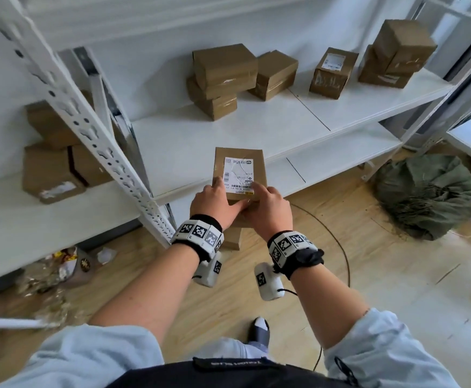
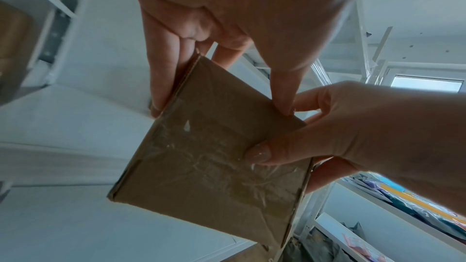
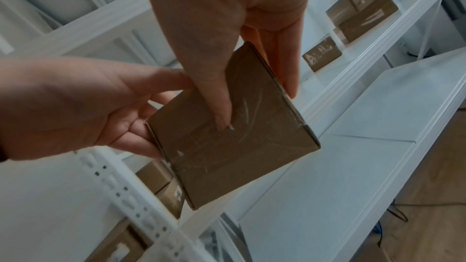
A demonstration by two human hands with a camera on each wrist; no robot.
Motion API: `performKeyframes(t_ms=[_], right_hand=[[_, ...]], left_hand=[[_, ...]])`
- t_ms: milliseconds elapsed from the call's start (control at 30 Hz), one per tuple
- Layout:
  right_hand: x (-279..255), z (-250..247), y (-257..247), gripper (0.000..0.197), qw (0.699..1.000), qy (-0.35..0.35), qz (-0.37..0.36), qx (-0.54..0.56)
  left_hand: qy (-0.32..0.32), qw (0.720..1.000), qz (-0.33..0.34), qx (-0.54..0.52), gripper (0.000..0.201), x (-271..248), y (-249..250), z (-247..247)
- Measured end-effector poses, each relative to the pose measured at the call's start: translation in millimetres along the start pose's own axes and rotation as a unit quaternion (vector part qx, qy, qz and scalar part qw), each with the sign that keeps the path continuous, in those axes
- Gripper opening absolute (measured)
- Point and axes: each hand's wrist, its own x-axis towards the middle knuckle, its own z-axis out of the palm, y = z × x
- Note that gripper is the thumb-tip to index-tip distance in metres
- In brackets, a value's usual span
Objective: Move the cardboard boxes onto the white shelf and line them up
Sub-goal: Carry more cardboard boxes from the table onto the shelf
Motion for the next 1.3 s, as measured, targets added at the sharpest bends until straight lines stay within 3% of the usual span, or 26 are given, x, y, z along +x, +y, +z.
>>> performKeyframes(t_ms=[467, 667, 933, 1133, 1300], right_hand=[[-156.5, 129.6, -174.9, 0.059, 0.997, -0.077, -0.006, -0.03], [-182.7, 166.4, -255.9, 0.059, 0.993, -0.1, -0.05, -0.049], [-139.2, 199.0, -320.6, 0.054, 0.988, -0.082, -0.116, -0.059], [-63.9, 223.2, -328.0, 0.059, 0.988, -0.078, -0.119, -0.06], [10.3, 257.3, -312.5, 0.063, 0.989, -0.095, -0.084, -0.07]], left_hand=[[-0.028, 0.999, -0.028, -0.015, 0.069, -132.3, -235.9, -32.7], [-0.009, 0.997, -0.071, -0.021, 0.069, -165.8, -322.9, -66.8], [0.062, 0.989, -0.123, -0.053, 0.08, -142.4, -378.8, -97.5], [0.086, 0.983, -0.13, -0.094, 0.076, -71.4, -386.8, -100.3], [0.056, 0.985, -0.127, -0.098, 0.067, 3.4, -391.1, -72.9]])
